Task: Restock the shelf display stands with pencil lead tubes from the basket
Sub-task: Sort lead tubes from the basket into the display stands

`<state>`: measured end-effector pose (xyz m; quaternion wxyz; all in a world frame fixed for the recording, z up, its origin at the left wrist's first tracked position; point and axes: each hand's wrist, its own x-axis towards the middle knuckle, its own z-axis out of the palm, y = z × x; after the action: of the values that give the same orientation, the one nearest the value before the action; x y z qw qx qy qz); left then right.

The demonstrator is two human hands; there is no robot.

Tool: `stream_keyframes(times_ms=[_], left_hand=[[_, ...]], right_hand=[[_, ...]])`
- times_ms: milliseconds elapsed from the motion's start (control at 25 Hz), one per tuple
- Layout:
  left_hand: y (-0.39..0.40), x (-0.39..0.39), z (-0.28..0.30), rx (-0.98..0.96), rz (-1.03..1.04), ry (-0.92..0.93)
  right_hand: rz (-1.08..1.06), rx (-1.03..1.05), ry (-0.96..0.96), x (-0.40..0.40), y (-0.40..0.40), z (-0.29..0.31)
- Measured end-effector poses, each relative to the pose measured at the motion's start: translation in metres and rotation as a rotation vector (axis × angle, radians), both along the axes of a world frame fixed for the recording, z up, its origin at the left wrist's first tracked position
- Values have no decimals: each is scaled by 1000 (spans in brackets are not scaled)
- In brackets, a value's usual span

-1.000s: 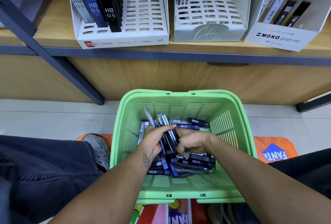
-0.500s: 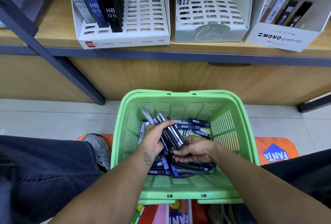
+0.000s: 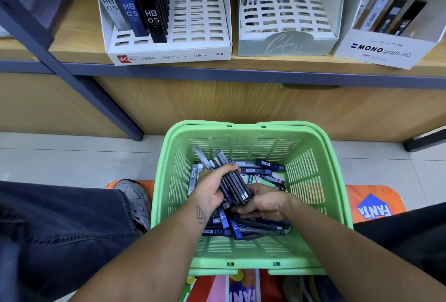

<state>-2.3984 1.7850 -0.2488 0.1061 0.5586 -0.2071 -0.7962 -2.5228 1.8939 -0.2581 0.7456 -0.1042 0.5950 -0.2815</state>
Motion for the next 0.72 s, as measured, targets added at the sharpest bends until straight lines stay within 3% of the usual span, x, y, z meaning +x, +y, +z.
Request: stream_keyframes(times_ms=[120, 200, 360, 520, 720], left_hand=[[-2, 5, -3, -90, -139, -79], [0, 8, -3, -179, -353, -178], [6, 6, 6, -198, -639, -163], [9, 1, 11, -172, -690, -114], [2, 9, 1, -134, -728, -116]], right_hand=[[104, 57, 286, -11, -5, 0], [13, 2, 449, -20, -12, 5], [-100, -222, 363, -24, -34, 30], [-94, -280, 358, -14, -45, 33], [-374, -426, 197, -24, -34, 41]])
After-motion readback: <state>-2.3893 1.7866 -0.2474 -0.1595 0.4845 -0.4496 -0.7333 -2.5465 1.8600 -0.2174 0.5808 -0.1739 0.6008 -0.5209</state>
